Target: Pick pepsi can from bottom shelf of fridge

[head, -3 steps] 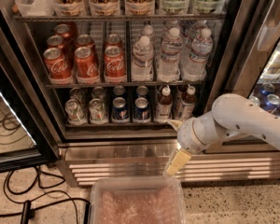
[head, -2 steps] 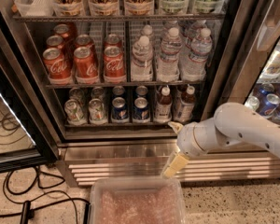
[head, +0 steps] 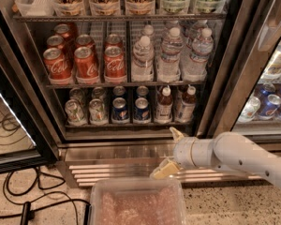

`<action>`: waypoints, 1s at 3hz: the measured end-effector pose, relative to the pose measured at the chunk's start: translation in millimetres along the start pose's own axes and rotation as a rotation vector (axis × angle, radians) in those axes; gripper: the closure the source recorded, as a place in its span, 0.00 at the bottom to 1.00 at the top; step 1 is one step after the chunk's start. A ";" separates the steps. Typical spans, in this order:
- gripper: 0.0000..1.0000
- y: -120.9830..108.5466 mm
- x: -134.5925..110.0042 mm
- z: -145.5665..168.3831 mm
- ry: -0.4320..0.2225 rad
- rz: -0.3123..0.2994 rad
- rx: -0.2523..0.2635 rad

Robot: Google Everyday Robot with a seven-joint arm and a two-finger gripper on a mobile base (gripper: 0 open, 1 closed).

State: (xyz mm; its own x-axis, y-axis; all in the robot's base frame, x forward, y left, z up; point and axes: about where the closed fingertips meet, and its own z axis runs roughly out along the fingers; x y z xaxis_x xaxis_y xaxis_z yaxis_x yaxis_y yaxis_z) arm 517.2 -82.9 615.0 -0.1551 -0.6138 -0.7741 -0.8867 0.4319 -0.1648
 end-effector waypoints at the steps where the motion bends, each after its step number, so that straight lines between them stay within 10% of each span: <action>1: 0.00 -23.8 -1.4 14.9 -0.072 0.072 0.133; 3: 0.00 -37.8 -15.8 36.3 -0.134 0.269 0.331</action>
Offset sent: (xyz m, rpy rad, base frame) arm 0.0794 -0.0065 0.0036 0.1857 -0.1576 -0.5320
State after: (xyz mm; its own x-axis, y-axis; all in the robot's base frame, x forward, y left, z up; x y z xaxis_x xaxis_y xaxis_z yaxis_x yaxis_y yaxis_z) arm 569.0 -65.5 611.3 -0.2840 -0.3691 -0.8849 -0.6321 0.7661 -0.1167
